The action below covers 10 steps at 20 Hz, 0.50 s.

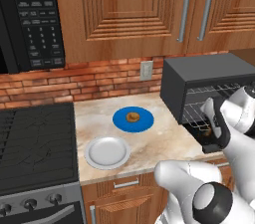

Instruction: Open the toaster oven door. Place the bread on the top rack in the toaster oven and place the chicken drumstick on the bottom rack.

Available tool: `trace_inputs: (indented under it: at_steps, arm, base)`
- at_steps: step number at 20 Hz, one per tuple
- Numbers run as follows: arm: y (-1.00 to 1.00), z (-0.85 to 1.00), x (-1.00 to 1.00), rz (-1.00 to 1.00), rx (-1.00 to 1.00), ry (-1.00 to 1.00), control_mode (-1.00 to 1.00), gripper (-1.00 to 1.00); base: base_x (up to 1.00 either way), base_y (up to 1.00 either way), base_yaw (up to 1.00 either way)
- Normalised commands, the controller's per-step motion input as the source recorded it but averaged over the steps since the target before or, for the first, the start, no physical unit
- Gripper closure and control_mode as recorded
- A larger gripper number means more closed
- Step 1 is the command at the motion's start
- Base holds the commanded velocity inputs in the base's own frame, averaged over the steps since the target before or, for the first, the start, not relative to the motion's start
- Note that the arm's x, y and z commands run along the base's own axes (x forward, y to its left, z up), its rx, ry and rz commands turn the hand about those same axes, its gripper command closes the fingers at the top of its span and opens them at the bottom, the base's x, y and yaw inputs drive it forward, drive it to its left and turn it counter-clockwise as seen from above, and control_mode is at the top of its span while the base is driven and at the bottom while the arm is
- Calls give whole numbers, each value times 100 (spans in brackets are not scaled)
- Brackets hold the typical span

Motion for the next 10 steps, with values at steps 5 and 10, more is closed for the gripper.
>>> trace_inputs:
  at_steps: [5,10]
  arm:
    - [-34,8,9,0,-3,5,-100,100]
    - [-20,11,9,0,-9,0,-100,100]
  base:
    - [0,0,0]
    - [0,0,0]
